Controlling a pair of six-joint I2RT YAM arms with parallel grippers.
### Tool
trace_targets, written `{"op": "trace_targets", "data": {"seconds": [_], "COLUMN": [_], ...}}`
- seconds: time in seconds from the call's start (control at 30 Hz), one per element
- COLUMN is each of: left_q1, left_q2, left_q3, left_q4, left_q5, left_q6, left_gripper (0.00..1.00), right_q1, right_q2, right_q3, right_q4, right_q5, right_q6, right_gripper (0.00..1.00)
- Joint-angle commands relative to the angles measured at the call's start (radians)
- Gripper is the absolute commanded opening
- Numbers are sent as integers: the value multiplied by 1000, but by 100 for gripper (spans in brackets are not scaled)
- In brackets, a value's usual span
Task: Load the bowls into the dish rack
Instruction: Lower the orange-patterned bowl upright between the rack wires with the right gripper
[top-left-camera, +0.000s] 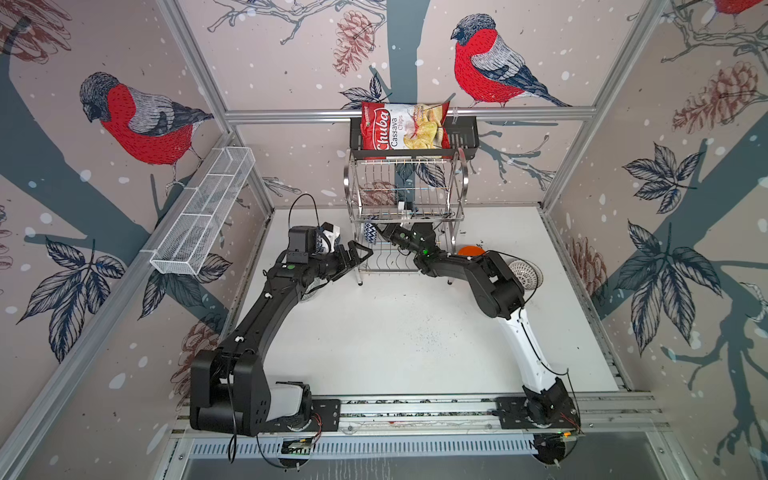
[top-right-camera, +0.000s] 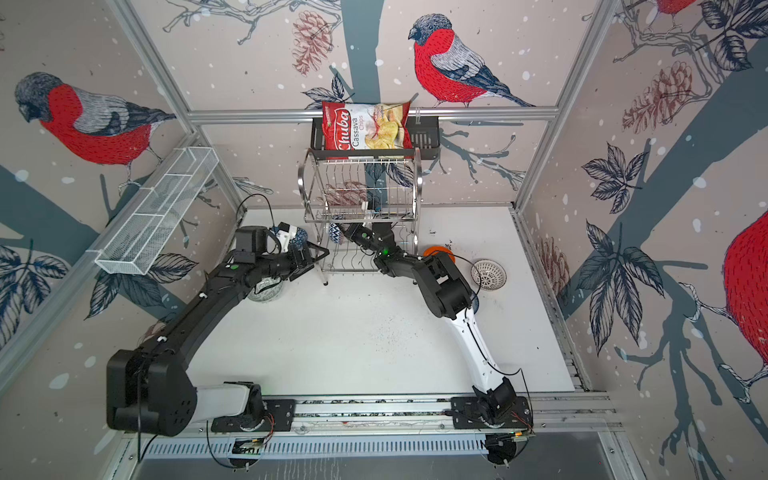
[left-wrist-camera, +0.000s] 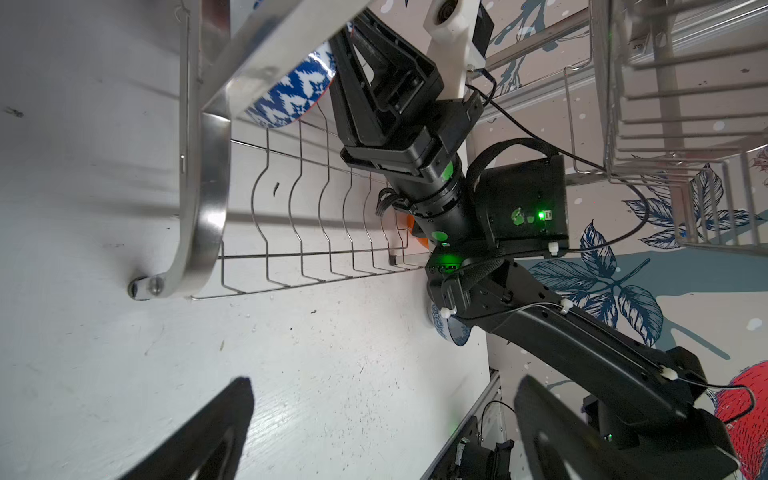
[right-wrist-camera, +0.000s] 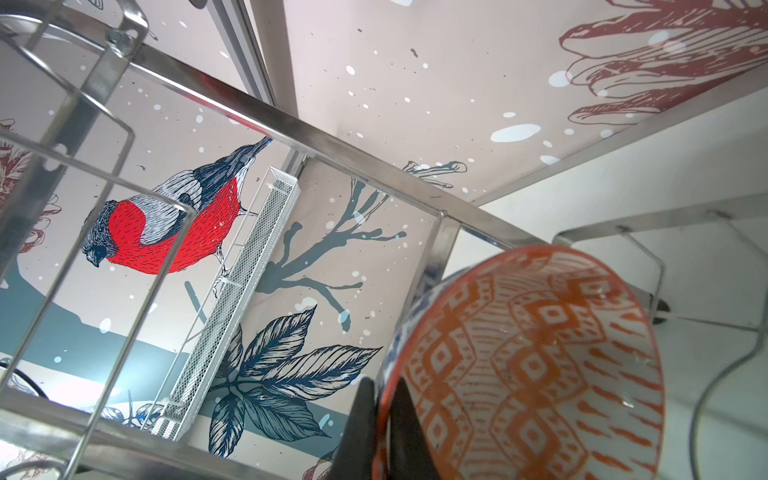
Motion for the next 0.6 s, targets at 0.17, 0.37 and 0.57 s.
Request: {"op": "trace_targets", "data": {"seconds": [0.17, 0.37, 0.57], "left_q1": [6, 8, 10], "left_q2": [-5, -5, 0], "left_q3": [6, 7, 5], "left_q4": [5, 5, 3], "left_q5": [-2, -6, -7], "left_q6": [23, 25, 25], "left_gripper": [98, 98, 98], "right_q1": [-11, -26, -28], "right_q2": [30, 43, 60], "right_q3": [62, 83, 111], "right_q4": [-32, -64, -95], "right_q5": [-10, -27, -45], "right_q6": [-8, -29, -40], "right_gripper": [0, 0, 0]}}
